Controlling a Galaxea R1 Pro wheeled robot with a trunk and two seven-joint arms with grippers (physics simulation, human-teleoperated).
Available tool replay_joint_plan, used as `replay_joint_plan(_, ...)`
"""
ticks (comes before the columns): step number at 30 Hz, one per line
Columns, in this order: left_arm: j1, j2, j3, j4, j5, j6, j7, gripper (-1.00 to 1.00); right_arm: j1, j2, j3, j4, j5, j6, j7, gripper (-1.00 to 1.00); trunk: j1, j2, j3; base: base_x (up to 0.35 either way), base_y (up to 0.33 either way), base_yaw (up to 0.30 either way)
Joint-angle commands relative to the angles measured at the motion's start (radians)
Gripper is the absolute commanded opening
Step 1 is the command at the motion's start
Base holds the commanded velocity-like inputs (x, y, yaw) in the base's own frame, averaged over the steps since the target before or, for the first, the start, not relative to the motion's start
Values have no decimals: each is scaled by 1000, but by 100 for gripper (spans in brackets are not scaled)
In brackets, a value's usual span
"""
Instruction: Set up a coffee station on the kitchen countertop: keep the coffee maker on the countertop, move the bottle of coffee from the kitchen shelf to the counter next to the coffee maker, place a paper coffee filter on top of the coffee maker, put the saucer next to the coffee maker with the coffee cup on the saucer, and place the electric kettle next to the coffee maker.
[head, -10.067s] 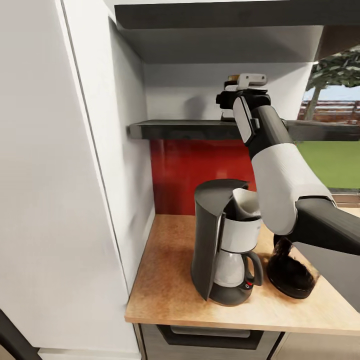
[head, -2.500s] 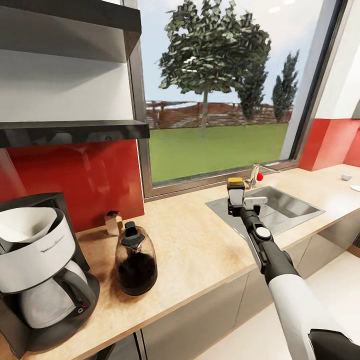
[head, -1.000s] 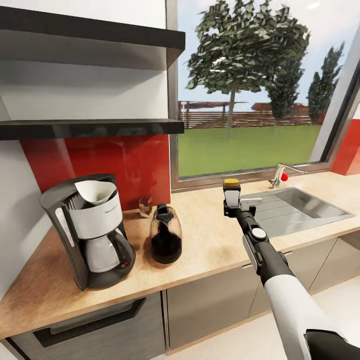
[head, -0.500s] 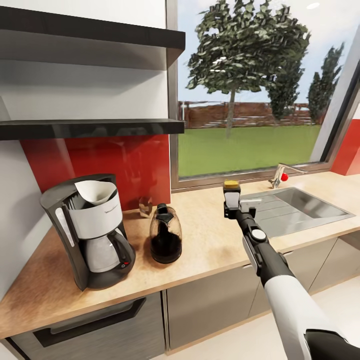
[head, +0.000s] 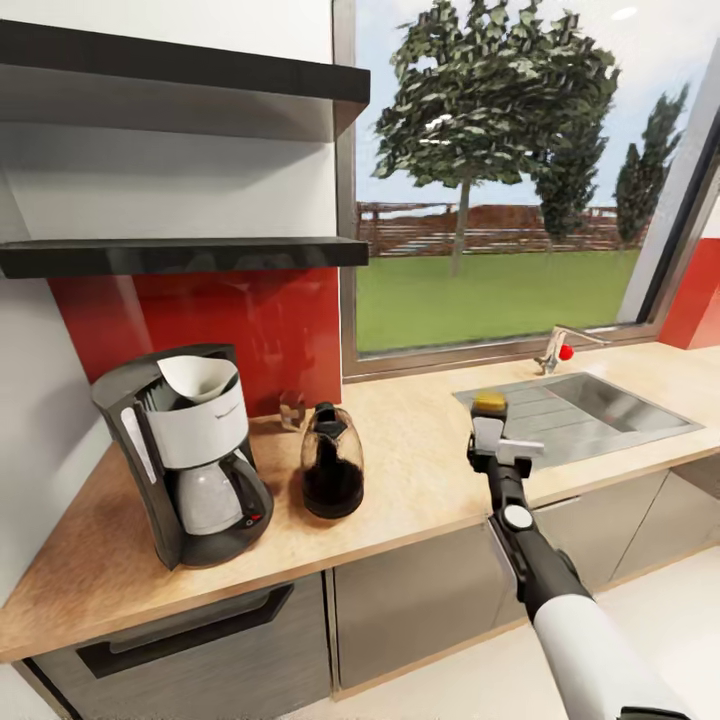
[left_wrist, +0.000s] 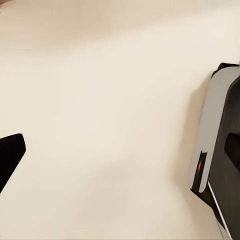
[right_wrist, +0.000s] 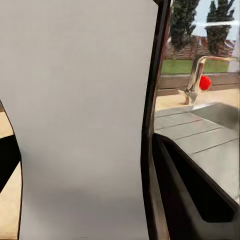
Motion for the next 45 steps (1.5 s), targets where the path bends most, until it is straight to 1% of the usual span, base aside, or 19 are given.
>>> replay_joint_plan(1, 0, 0, 6, -1, -10, -5, 3, 100, 9, 0, -3, 4, 10, -8, -3, -100, 1, -2, -2, -77, 0, 0)
replay_joint_plan(2, 1, -3, 9, 0, -8, -8, 3, 100, 23, -1, -3, 15, 8, -15, 1, -100, 1, -2, -2, -222, 0, 0)
replay_joint_plan(4, 1, -2, 10, 0, -7, -9, 3, 100, 29, -1, -3, 18, 8, -16, 18, -100, 1, -2, -2, -196, 0, 0)
replay_joint_plan(5, 2, -2, 10, 0, -6, -10, 3, 100, 34, -2, -3, 17, 9, -24, 46, -100, 1, -2, -2, -123, 0, 0)
replay_joint_plan(6, 3, -2, 10, 1, -5, -10, 3, 100, 41, -6, -4, 15, 10, -67, 108, -100, 1, -2, -2, -40, 0, 0)
replay_joint_plan(7, 4, -1, 9, 2, -6, -10, 3, 100, 44, -8, -4, 15, 11, -103, 151, -100, 1, -2, -2, -17, 0, 0)
replay_joint_plan(10, 5, 0, 11, 1, -6, -10, 3, 100, 51, -15, -4, 16, 11, -129, 181, -100, 1, -2, -2, -10, 0, 0)
replay_joint_plan(25, 2, 0, 12, 0, -4, -10, 3, 100, 56, -15, -4, 13, 10, -134, 185, -100, 1, -2, -2, -293, 0, 0)
replay_joint_plan(34, 1, -2, 12, -1, -3, -11, 3, 100, 56, -11, -3, 13, 9, -134, 185, -100, 1, -2, -2, -46, 0, 0)
replay_joint_plan(42, 0, -2, 12, -12, -3, -10, 3, 100, 56, -9, -3, 11, 9, -134, 185, -100, 1, -2, -2, -236, 0, 0)
replay_joint_plan(45, 0, -2, 12, -13, -3, -10, 3, 100, 56, -9, -3, 11, 9, -134, 185, -100, 1, -2, -2, -92, 0, 0)
